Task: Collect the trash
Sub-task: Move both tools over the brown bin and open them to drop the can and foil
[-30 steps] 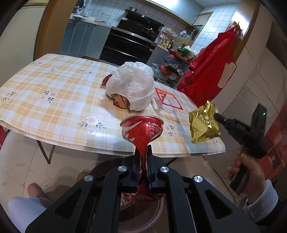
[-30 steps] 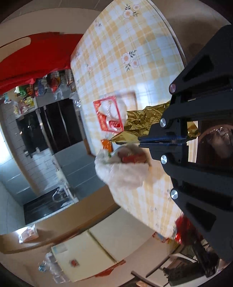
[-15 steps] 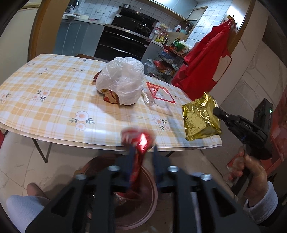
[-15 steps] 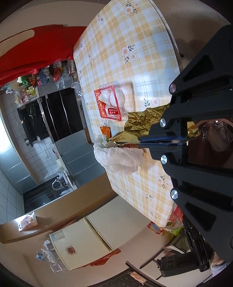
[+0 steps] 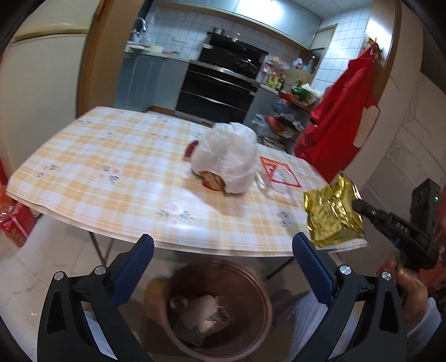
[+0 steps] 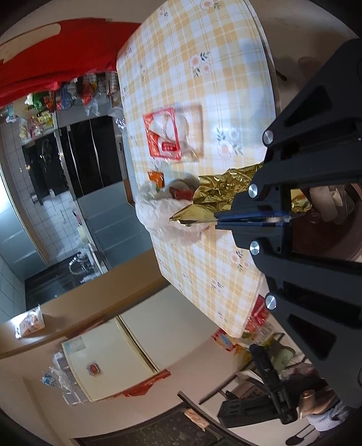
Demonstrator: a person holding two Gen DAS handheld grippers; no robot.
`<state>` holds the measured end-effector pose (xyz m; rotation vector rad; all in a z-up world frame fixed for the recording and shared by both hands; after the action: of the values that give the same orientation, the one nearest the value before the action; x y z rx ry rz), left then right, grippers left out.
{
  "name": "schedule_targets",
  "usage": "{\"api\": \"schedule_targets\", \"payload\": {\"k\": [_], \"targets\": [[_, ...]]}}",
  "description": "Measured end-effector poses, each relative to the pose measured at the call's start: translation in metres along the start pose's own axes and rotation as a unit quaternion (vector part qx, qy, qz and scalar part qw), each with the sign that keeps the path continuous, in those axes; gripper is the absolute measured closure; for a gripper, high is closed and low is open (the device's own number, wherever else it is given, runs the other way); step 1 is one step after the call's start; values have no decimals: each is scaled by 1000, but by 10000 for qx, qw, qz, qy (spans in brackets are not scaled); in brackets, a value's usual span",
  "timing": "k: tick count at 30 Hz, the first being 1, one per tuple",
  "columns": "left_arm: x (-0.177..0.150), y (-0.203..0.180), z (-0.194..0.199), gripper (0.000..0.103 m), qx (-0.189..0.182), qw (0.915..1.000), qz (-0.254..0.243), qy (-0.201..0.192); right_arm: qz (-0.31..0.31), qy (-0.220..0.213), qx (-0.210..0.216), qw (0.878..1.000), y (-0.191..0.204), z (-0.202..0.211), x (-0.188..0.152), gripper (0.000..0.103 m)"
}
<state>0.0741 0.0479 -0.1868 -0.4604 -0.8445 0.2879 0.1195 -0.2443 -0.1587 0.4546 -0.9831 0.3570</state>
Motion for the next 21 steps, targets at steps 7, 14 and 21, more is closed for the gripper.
{"api": "schedule_targets", "payload": {"k": [7, 14, 21], "targets": [[2, 21, 10, 6, 254, 9993, 240, -136, 302, 232, 285, 9989, 32, -11, -2, 96], [3, 34, 11, 6, 367, 9982, 447, -181, 385, 525, 661, 9957, 51, -24, -7, 96], [0, 37, 9, 6, 406, 9979, 481, -132, 593, 753, 851, 9917, 67, -35, -15, 72]]}}
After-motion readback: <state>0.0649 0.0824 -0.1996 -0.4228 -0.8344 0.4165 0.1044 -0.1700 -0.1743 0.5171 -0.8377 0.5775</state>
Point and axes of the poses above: each gripper's, at about its wrist camera, not at the fingertips, and z roughly against the way its jaws point, y to its left, x to its top, the point moved 3 cm from there along -z, roughly the way its jaws point, and after that the axes turned 14 degrees about z, right-handed, at the moved point
